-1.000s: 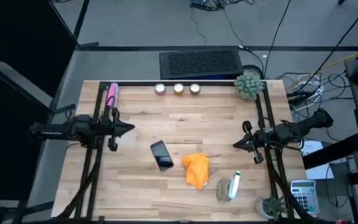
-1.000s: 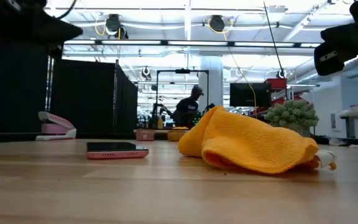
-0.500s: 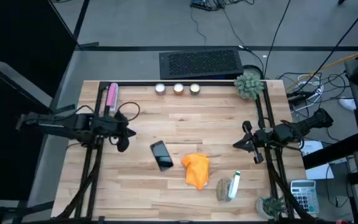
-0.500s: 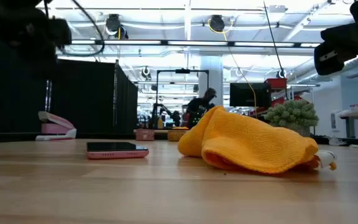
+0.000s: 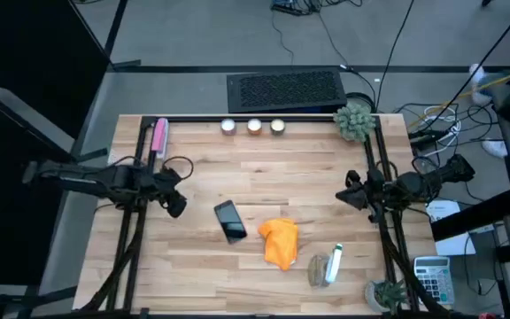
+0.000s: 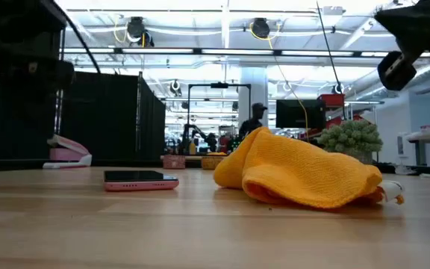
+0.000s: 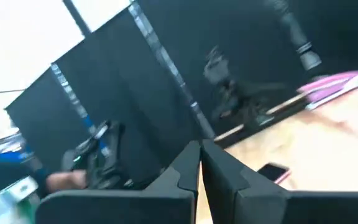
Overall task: Apply microfiber cloth
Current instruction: Spray the front side of the pink cellphone using the spray bottle
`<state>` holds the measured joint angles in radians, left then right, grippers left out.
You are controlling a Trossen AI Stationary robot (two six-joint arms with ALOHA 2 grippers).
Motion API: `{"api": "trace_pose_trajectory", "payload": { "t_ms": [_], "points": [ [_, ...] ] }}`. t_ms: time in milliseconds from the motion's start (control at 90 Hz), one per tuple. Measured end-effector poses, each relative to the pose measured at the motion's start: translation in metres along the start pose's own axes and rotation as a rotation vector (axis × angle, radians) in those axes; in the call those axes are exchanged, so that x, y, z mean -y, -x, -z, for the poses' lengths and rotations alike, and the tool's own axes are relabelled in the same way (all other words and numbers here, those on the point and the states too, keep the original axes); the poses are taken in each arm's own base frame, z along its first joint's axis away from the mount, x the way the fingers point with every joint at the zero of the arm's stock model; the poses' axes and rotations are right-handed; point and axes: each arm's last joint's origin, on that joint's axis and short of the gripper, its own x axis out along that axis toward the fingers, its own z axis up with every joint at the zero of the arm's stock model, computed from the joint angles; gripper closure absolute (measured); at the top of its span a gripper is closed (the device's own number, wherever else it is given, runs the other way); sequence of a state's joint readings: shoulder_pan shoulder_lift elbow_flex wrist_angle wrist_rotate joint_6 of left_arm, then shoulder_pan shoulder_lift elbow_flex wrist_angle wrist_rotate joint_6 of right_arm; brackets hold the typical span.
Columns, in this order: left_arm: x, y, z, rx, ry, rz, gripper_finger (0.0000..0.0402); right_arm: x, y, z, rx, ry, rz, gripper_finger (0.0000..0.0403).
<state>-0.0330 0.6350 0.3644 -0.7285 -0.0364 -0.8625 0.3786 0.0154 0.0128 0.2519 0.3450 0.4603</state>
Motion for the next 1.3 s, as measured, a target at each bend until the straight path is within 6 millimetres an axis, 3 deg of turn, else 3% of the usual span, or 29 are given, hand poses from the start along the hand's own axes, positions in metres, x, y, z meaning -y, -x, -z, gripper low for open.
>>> {"api": "trace_pose_trajectory", "payload": {
  "t_ms": [233, 378, 567, 789, 1044, 1167, 1300],
  "points": [
    [-0.003, -0.013, 0.003, 0.02, 0.018, 0.025, 0.0402, 0.004, 0.0, -0.009, 0.154, 0.077, 0.208, 0.0403],
    [0.008, -0.022, -0.004, 0.113, -0.008, 0.149, 0.0402, -0.005, -0.014, -0.025, 0.12, 0.146, 0.252, 0.0403],
    [0.02, -0.032, -0.011, 0.15, -0.015, 0.215, 0.0402, -0.025, -0.061, -0.049, -0.008, 0.298, 0.349, 0.0403],
    [0.023, -0.038, -0.016, 0.129, 0.118, 0.241, 0.0378, -0.028, -0.13, -0.053, -0.22, 0.347, 0.49, 0.0403],
    [0.027, -0.044, -0.011, 0.08, 0.175, 0.24, 0.0258, -0.007, -0.194, -0.034, -0.425, 0.181, 0.444, 0.0381],
    [0.03, -0.049, -0.007, 0.039, 0.158, 0.234, 0.0209, 0.016, -0.21, -0.006, -0.518, 0.048, 0.501, 0.0365],
    [0.037, -0.056, -0.004, 0.025, 0.152, 0.262, 0.0185, 0.04, -0.219, 0.03, -0.6, -0.1, 0.571, 0.036]
  ]
}}
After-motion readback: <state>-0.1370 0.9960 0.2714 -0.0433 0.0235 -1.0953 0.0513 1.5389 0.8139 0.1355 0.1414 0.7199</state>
